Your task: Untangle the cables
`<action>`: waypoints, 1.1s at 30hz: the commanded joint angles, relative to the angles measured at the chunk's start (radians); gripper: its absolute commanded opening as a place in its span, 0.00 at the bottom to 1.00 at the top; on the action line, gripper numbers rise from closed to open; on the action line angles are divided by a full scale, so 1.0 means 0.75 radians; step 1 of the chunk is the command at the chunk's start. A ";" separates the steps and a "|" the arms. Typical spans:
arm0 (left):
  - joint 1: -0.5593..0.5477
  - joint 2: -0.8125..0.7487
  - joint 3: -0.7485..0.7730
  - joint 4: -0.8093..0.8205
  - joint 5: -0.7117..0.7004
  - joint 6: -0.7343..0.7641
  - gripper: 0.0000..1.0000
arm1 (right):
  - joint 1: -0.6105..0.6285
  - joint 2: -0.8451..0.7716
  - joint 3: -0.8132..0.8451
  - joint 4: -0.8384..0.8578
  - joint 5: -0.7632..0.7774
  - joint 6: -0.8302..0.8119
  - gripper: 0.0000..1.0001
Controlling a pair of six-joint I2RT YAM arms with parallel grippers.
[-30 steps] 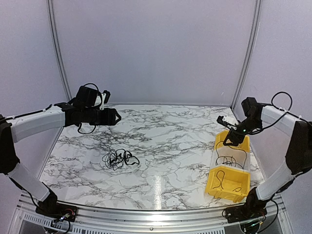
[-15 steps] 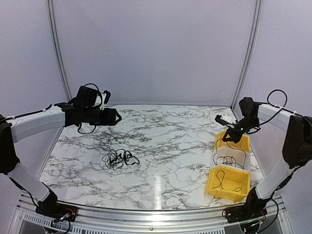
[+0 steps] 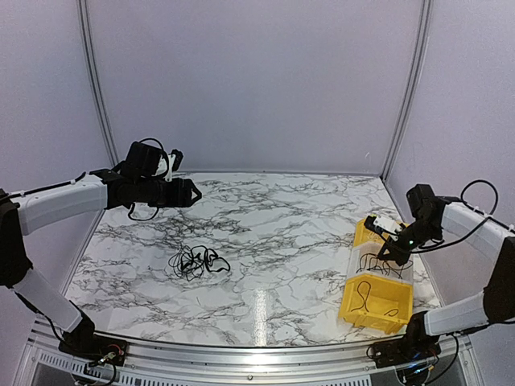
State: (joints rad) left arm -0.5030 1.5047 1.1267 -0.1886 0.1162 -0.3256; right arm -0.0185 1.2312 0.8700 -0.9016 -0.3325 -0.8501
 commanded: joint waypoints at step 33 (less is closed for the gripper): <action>0.006 -0.001 0.017 -0.025 -0.029 0.006 0.73 | 0.019 -0.087 0.006 0.077 0.269 0.056 0.29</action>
State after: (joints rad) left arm -0.5030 1.5047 1.1267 -0.1890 0.1169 -0.3321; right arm -0.0128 1.2621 0.7887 -0.7563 -0.1654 -0.7879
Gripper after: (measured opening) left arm 0.727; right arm 0.219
